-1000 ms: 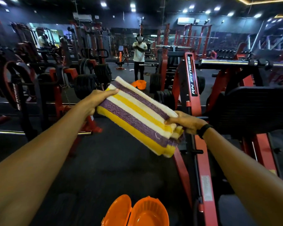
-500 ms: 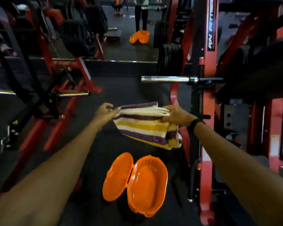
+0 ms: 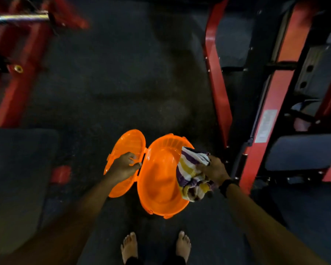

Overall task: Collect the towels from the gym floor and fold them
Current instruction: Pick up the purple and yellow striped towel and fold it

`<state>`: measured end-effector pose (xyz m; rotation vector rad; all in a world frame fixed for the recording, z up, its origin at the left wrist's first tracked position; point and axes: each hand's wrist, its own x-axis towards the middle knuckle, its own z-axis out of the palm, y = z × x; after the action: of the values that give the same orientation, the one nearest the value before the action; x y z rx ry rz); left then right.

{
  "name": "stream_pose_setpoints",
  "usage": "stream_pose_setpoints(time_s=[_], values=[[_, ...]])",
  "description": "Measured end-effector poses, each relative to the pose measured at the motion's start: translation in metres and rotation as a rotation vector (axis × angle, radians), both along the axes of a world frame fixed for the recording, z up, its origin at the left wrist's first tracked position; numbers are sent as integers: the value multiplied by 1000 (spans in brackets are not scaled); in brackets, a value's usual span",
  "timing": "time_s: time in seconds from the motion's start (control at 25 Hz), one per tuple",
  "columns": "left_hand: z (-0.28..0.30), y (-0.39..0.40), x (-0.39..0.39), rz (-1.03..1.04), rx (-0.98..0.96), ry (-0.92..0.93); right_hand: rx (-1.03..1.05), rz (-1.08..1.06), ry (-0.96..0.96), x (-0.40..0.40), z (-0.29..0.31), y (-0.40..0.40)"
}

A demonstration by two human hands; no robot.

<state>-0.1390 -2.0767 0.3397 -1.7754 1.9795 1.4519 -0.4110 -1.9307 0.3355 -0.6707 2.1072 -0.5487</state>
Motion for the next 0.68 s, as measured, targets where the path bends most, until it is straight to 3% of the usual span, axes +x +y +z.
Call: stream_pose_setpoints(time_s=[0.2,0.32,0.4,0.56,0.68], values=[[-75,4,-22,-114,3,29,-132,-452,-140,41,-89,30],[-114,11,-32,-174,20,-11,38,-645,-243,68,-201,76],[-132,17,-31,-207,29,-35,102,-638,-275,87,-230,87],[-136,21,-31,-280,9,-52,215,-401,-98,92,-180,57],[-114,19,-35,-323,-67,-58,110,-159,38,75,-147,33]])
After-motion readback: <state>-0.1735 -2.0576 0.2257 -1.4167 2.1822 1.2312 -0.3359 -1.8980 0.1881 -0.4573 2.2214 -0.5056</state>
